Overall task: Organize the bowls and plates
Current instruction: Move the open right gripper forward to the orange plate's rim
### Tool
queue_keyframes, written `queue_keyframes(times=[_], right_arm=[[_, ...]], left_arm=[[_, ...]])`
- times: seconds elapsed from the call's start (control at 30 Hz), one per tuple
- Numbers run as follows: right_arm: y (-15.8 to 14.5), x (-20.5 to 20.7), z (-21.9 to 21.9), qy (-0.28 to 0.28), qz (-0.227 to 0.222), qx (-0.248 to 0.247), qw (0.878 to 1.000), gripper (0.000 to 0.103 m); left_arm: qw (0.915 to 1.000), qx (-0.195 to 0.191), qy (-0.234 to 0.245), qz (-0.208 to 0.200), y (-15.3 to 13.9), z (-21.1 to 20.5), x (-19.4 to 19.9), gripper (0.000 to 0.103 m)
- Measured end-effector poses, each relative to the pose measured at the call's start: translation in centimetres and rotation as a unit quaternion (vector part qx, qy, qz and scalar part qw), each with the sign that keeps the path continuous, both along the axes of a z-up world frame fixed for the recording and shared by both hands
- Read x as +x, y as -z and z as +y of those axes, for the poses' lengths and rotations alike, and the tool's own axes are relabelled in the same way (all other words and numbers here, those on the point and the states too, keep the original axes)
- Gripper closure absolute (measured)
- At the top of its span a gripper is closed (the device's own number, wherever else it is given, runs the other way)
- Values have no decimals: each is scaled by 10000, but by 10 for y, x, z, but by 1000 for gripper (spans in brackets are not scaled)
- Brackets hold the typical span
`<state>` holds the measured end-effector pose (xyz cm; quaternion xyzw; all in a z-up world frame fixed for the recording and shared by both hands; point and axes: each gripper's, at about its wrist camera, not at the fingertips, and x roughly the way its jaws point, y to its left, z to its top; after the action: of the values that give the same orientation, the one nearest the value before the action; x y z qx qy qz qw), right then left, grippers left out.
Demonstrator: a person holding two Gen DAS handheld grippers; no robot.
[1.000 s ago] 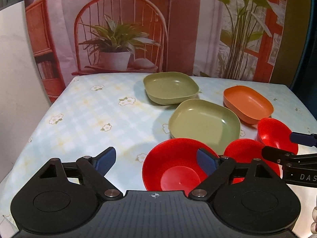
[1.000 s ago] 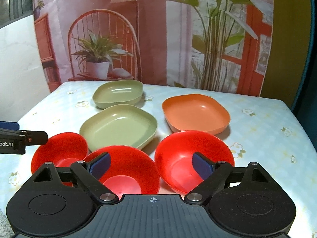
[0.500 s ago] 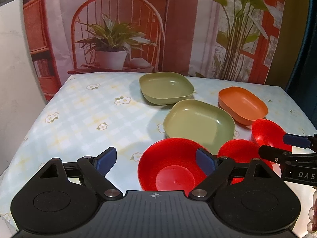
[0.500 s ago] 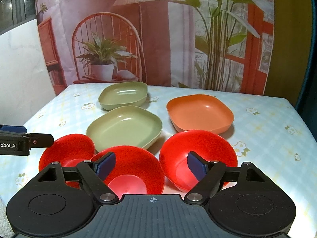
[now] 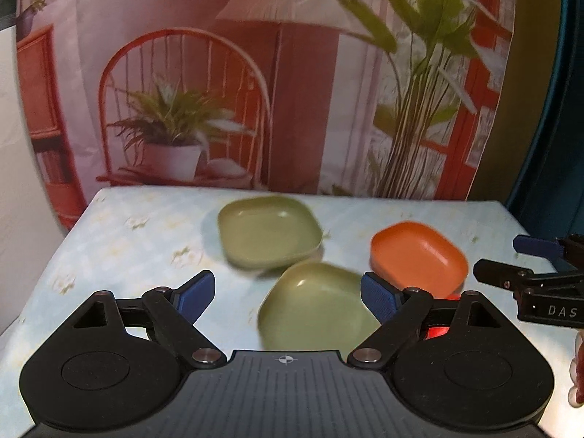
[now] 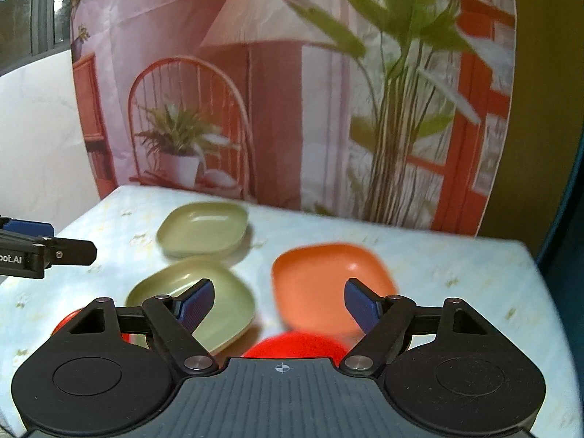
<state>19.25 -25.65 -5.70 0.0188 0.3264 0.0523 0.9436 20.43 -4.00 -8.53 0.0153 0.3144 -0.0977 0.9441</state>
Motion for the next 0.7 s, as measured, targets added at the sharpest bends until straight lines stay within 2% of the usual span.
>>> queue_keyframes(times=[0.23, 0.53, 0.7], right_arm=[[-13, 29, -34, 71, -198, -319, 9993, 27], [-2, 62, -67, 188, -134, -275, 9994, 28], [5, 75, -76, 231, -100, -279, 9993, 29]], left_arm=[[9997, 56, 62, -225, -15, -27, 27, 14], [9999, 82, 85, -113, -14, -55, 69, 15], [9993, 296, 122, -170, -9, -73, 85, 15]])
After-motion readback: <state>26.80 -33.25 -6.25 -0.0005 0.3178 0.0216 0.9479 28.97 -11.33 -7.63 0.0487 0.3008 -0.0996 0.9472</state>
